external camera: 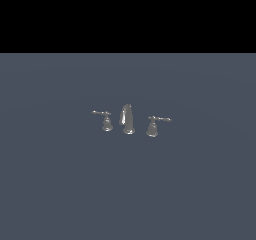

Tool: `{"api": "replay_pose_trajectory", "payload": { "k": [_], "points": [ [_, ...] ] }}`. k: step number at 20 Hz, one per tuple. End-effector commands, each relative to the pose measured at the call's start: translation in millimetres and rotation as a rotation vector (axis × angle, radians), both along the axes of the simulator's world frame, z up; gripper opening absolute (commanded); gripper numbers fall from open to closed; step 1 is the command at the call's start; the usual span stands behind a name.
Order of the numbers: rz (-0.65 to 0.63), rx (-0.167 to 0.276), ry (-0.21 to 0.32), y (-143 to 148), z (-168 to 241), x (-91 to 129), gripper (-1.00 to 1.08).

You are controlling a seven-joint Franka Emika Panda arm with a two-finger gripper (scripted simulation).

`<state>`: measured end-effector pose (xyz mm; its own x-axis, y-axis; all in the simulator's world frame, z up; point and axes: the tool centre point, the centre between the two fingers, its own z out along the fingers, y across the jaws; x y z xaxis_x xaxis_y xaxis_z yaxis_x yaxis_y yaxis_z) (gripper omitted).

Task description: Turn on the faucet by rotating a designated handle.

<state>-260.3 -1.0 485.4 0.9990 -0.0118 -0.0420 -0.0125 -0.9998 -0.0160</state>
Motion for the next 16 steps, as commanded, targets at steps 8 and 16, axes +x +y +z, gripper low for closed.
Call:
{"api": "replay_pose_trajectory", "payload": {
  "k": [8, 16],
  "points": [
    [-0.031, -0.001, 0.0, 3, -7, 5, -1.0],
    [-0.145, -0.003, -0.001, 12, -34, 26, -1.0]
  ]
}}
